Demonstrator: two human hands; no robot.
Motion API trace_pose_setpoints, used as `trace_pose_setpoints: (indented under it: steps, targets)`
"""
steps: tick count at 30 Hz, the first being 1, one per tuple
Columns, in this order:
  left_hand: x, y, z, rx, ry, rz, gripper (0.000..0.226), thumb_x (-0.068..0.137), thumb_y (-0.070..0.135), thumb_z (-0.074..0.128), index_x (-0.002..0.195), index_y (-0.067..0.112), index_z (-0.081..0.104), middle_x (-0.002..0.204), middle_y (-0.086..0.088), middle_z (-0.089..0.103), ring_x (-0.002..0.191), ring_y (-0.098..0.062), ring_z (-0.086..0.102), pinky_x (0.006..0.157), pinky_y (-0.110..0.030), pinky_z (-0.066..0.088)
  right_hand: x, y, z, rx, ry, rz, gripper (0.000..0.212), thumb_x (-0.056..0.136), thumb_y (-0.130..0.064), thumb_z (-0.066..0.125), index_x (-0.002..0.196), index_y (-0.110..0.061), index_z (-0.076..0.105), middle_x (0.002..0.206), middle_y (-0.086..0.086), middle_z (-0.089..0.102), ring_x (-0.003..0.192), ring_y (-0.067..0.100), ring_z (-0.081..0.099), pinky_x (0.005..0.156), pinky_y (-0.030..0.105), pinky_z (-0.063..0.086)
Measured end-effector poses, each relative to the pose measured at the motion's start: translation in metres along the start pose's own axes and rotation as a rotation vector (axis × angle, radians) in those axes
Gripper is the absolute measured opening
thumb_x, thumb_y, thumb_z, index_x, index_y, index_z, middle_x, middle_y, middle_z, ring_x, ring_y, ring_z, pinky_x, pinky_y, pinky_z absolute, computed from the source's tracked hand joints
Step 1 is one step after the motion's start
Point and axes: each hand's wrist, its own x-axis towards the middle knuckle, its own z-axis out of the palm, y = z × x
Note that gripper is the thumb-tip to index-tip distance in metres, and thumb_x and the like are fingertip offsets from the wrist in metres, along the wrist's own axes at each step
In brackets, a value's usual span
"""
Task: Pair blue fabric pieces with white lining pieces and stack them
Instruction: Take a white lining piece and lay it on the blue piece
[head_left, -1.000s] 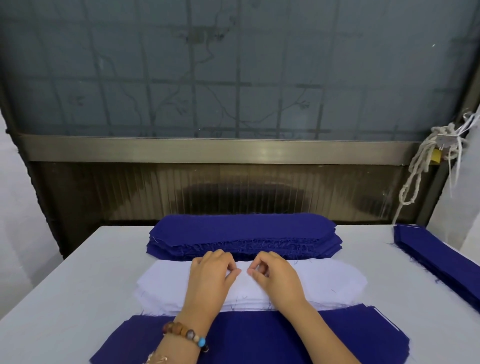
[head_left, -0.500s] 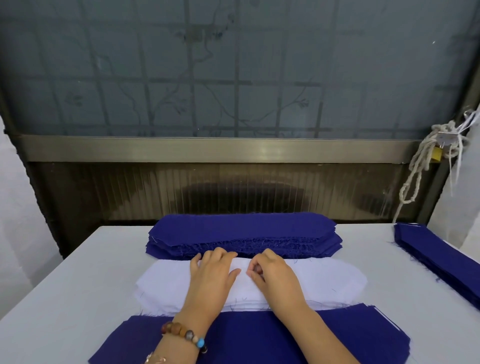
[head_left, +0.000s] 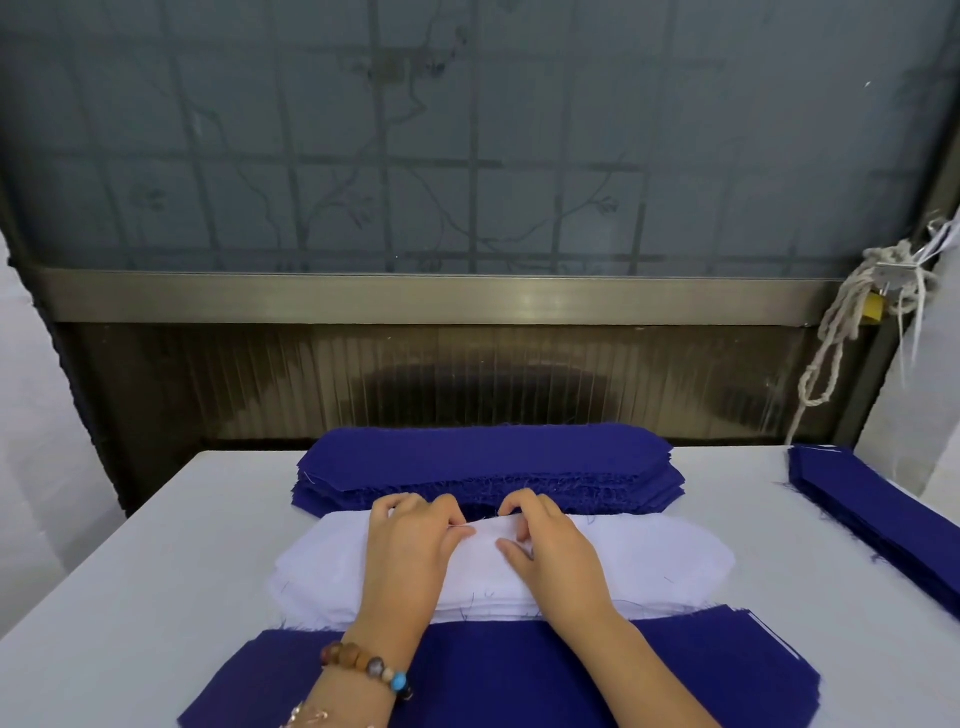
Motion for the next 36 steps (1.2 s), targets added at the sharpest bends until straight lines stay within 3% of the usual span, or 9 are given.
trace_pose_setpoints:
  steps: [3,6,8,11,16,23,30,33,36]
  targets:
    - [0.001,0.000,-0.003,0.056,-0.006,0.052,0.017,0.066,0.027,0.088,0.061,0.027,0.071,0.068,0.012,0.069,0.072,-0.013,0.063,0.080,-0.030,0.030,0.000,0.000,0.001,-0.004,-0.001,-0.012,0.024,0.092,-0.029,0.060,0.113,-0.034,0.047,0.093,-0.017,0.041,0.072,0.000,0.043,0.055,0.010,0.032]
    - [0.001,0.004,-0.007,0.083,0.016,0.144,0.021,0.057,0.024,0.093,0.072,0.029,0.079,0.089,0.007,0.075,0.079,-0.019,0.067,0.077,-0.036,0.047,0.000,0.001,0.002,-0.008,0.003,-0.012,0.021,0.093,-0.029,0.059,0.111,-0.034,0.049,0.094,-0.016,0.042,0.072,0.001,0.045,0.056,0.011,0.035]
    - [0.001,0.004,-0.006,0.054,0.030,0.194,0.027,0.056,0.021,0.093,0.079,0.029,0.080,0.091,0.007,0.074,0.081,-0.018,0.067,0.073,-0.038,0.054,0.000,0.001,0.002,-0.010,0.008,-0.002,0.016,0.094,-0.031,0.058,0.107,-0.032,0.050,0.097,-0.014,0.043,0.073,0.005,0.048,0.059,0.016,0.040]
    - [0.000,0.001,-0.001,-0.017,0.012,0.210,0.017,0.069,0.019,0.086,0.077,0.029,0.075,0.077,0.012,0.064,0.074,-0.011,0.062,0.088,-0.030,0.041,-0.001,0.002,0.002,-0.005,-0.001,0.019,0.012,0.094,-0.035,0.058,0.103,-0.029,0.052,0.098,-0.012,0.041,0.073,0.008,0.051,0.062,0.019,0.042]
    - [-0.005,-0.009,0.012,-0.029,-0.156,0.072,0.006,0.087,0.034,0.061,0.090,0.029,0.062,0.084,0.013,0.056,0.083,-0.010,0.053,0.084,-0.027,0.034,0.001,0.005,-0.005,-0.073,-0.058,0.026,0.020,0.094,-0.035,0.054,0.111,-0.025,0.054,0.101,-0.009,0.037,0.073,0.012,0.047,0.067,0.022,0.040]
    - [-0.005,-0.011,0.017,-0.017,-0.178,0.016,0.009,0.090,0.035,0.054,0.096,0.031,0.059,0.087,0.016,0.052,0.083,-0.007,0.045,0.083,-0.026,0.029,0.005,0.046,-0.049,-0.271,-0.072,0.314,0.023,0.085,-0.038,0.055,0.104,-0.027,0.061,0.103,-0.005,0.044,0.104,0.018,0.045,0.085,0.029,0.040]
    - [-0.004,-0.014,0.015,0.094,-0.199,-0.014,0.015,0.085,0.045,0.047,0.092,0.033,0.054,0.083,0.016,0.049,0.083,-0.008,0.043,0.086,-0.028,0.030,-0.002,0.083,-0.072,-0.299,-0.008,0.615,0.018,0.083,-0.045,0.054,0.093,-0.032,0.060,0.119,-0.004,0.047,0.113,0.021,0.039,0.093,0.037,0.032]
    - [-0.003,-0.018,0.010,0.179,-0.196,-0.052,0.022,0.079,0.047,0.043,0.086,0.031,0.055,0.081,0.014,0.049,0.083,-0.011,0.046,0.093,-0.034,0.031,-0.002,0.088,-0.075,-0.270,-0.025,0.655,0.021,0.083,-0.047,0.053,0.096,-0.032,0.059,0.122,-0.002,0.049,0.116,0.023,0.040,0.096,0.039,0.033]
    - [-0.001,-0.028,0.004,0.266,-0.254,-0.148,0.023,0.081,0.046,0.041,0.093,0.033,0.056,0.089,0.016,0.046,0.092,-0.009,0.045,0.105,-0.041,0.024,-0.003,0.093,-0.082,-0.283,-0.058,0.696,0.033,0.085,-0.051,0.050,0.111,-0.032,0.059,0.127,-0.001,0.048,0.120,0.025,0.039,0.098,0.040,0.032]
